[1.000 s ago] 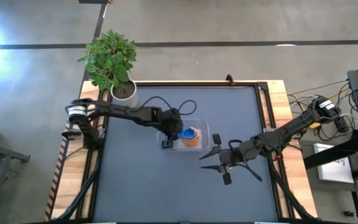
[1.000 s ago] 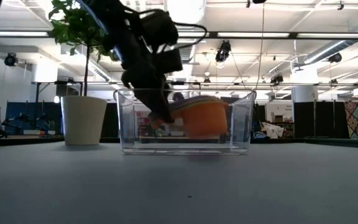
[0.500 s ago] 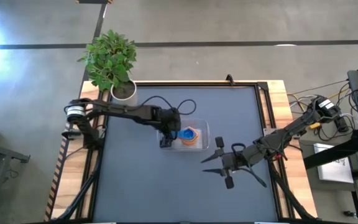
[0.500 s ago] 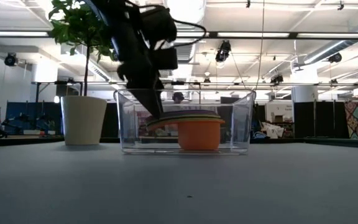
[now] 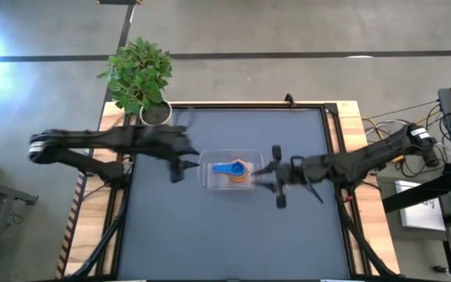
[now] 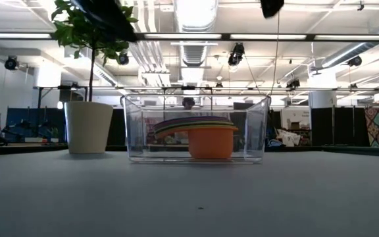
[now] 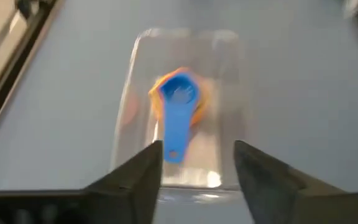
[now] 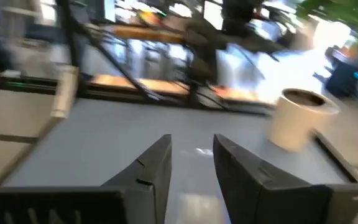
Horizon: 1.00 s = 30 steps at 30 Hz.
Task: Nest measuring cups in basket
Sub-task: Return to Home Position
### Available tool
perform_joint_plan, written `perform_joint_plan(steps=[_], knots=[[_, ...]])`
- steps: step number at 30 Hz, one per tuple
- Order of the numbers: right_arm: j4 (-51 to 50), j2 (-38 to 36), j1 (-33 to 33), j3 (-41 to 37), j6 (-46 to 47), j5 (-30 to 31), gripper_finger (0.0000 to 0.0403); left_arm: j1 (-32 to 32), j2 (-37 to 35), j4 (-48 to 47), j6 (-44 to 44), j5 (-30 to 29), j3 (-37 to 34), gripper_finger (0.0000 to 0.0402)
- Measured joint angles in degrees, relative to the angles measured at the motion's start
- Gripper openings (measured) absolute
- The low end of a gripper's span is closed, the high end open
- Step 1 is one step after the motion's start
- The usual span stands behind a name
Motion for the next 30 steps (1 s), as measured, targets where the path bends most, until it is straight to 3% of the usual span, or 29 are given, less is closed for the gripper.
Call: perform_joint_plan(steps=[7,9,13,25,30], knots=[[-15.22,-10.45,-6.8,0.0,-0.16,-0.35,0.0059,-5.11,-22.84,7.49,-5.84,0.11,-14.19,0.0029],[-16.74,-14.19,-6.8,-0.64,-1.82,-2.04,0.0041,-6.51,-28.69,9.66,-7.1,0.11,-18.12,0.0009],[-14.8,-22.59,-6.69,-4.93,-3.47,-7.32,0.0013,-8.29,-39.4,14.26,-7.13,0.22,-25.34,0.0016],[-0.88,-45.04,-6.73,-28.25,-2.89,-4.27,0.0008,-8.39,-66.22,15.42,-3.73,0.82,-38.63,0.0],[8.71,-49.13,-6.8,-37.29,-4.46,-4.08,0.0008,-8.46,-66.89,16.72,-3.51,3.57,-42.21,0.0]])
